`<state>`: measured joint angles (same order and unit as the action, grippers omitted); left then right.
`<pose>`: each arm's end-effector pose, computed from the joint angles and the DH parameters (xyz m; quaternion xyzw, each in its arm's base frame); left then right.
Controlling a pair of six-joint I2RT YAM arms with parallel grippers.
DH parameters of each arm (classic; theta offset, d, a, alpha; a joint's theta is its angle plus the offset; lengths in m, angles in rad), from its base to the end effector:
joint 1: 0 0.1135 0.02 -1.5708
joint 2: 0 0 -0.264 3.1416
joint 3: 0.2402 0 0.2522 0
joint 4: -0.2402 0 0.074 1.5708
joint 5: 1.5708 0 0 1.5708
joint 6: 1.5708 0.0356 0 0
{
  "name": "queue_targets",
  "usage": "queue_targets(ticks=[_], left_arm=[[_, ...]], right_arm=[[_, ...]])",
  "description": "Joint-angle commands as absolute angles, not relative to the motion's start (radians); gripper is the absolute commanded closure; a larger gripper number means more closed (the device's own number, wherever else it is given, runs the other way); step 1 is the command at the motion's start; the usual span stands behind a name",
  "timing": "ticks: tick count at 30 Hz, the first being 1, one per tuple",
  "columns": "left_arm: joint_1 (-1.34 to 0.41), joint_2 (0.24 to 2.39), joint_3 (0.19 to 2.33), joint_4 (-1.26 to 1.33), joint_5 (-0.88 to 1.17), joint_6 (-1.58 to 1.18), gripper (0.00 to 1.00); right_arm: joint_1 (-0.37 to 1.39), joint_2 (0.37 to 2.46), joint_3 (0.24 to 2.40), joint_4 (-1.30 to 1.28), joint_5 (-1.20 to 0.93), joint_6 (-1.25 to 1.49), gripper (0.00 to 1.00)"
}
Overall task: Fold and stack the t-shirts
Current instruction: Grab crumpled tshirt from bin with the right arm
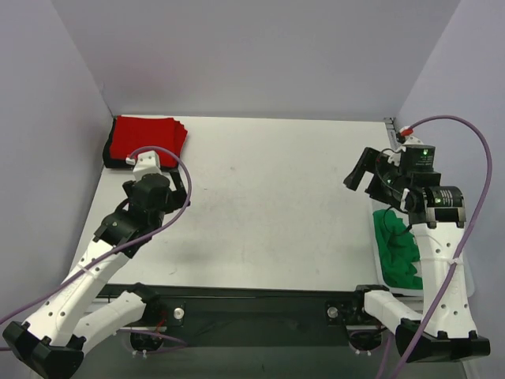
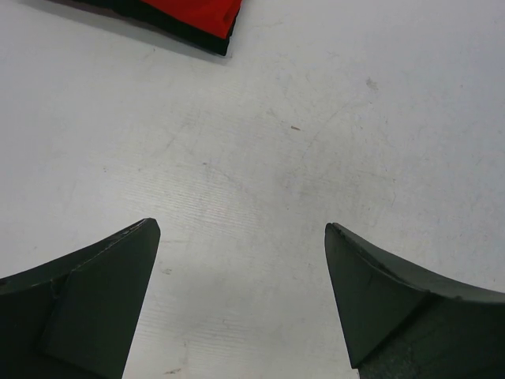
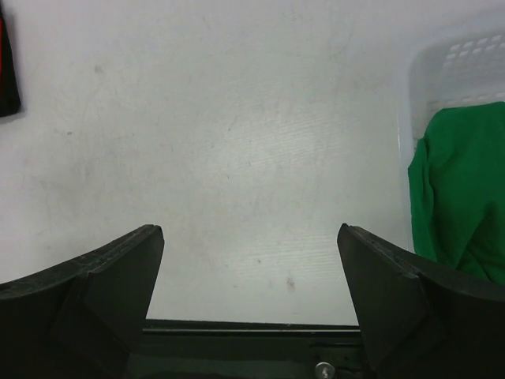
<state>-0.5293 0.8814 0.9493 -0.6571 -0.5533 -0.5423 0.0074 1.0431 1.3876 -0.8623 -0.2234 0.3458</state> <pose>0.1640 -0.0743 0.3357 -0.1342 0.8476 -0.0243 0.5129 0.1918 0.0093 0.4270 0.0895 0.8563 0.1826 0.4747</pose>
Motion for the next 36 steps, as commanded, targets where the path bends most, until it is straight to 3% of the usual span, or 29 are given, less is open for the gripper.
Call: queue_targets(ticks=[1, 5, 14, 23, 29, 36], left_arm=[[-0.531, 0.89, 1.002, -0.684, -0.569, -0.545, 0.03], [-0.531, 0.894, 1.002, -0.692, -0.558, -0.577, 0.03], [-0.531, 0.876, 0.977, -0.686, -0.54, -0.597, 0.03], [-0.531, 0.903, 0.965, -0.698, -0.486, -0.649, 0.03], [-0.531, 0.904, 0.947, -0.68, -0.471, -0.666, 0.03], [-0.531, 0.902, 0.933, -0.672, -0.459, -0.667, 0.03]], right_arm=[[0.002, 0.982, 1.358, -0.796, -0.088, 0.461, 0.0], [-0.023, 0.925, 1.318, -0.798, 0.038, 0.636, 0.0], [-0.051, 0.925, 1.244, -0.873, 0.238, 0.701, 0.0], [-0.248, 1.068, 1.224, -1.052, 0.187, 0.721, 0.0], [-0.419, 1.118, 1.134, -1.055, 0.04, 0.712, 0.02], [-0.463, 1.137, 1.002, -1.051, 0.113, 0.71, 0.02]])
